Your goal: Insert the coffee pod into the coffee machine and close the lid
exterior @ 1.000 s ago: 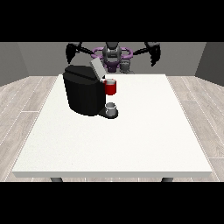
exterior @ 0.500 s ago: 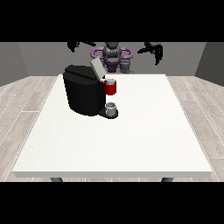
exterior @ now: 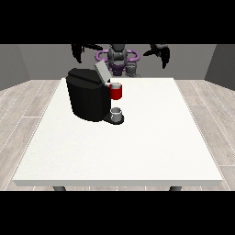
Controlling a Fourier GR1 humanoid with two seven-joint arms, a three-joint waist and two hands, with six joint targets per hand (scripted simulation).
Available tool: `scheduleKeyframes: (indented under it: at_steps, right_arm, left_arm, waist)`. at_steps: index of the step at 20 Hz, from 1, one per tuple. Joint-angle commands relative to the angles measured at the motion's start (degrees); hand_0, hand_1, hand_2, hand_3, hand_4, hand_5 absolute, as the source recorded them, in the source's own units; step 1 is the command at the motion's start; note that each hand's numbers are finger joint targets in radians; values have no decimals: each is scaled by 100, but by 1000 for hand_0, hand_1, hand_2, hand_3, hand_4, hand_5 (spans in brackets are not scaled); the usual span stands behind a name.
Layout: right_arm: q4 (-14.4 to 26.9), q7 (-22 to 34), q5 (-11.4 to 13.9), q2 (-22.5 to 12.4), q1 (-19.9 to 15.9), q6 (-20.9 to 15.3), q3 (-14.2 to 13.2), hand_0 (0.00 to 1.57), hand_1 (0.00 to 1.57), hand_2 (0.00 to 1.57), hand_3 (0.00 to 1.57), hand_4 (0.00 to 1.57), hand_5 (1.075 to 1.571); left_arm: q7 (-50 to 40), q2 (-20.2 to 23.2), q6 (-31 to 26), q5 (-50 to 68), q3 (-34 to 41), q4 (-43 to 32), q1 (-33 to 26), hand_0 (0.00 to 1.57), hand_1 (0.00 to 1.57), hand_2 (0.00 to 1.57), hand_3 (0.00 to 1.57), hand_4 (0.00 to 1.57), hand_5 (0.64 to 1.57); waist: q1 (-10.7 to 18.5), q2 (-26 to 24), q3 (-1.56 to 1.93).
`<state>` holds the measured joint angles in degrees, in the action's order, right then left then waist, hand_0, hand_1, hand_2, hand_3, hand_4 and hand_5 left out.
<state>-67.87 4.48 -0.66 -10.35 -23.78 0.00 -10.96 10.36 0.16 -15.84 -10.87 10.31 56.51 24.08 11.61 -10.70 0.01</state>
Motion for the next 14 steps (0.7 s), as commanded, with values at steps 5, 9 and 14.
scheduleKeyframes:
  at_steps: [5,9,14]
  right_arm:
    - [460,-23,-314,102,-442,58,-123,0,0,0,0,149,1571]
    - [565,103,-98,112,-813,-56,116,0,0,0,0,0,1571]
    - [662,-134,-160,178,-957,123,225,0,0,0,0,0,1571]
  left_arm:
    - [-263,144,-47,350,-71,1077,-339,0,0,0,0,265,1571]
    - [-323,283,-133,478,-111,1495,-507,0,0,0,0,349,1571]
    - [-127,394,89,362,-130,1790,-821,0,0,0,0,377,1571]
  waist:
    - [-4,625,0]
    - [-86,845,0]
    - [-265,1100,-1]
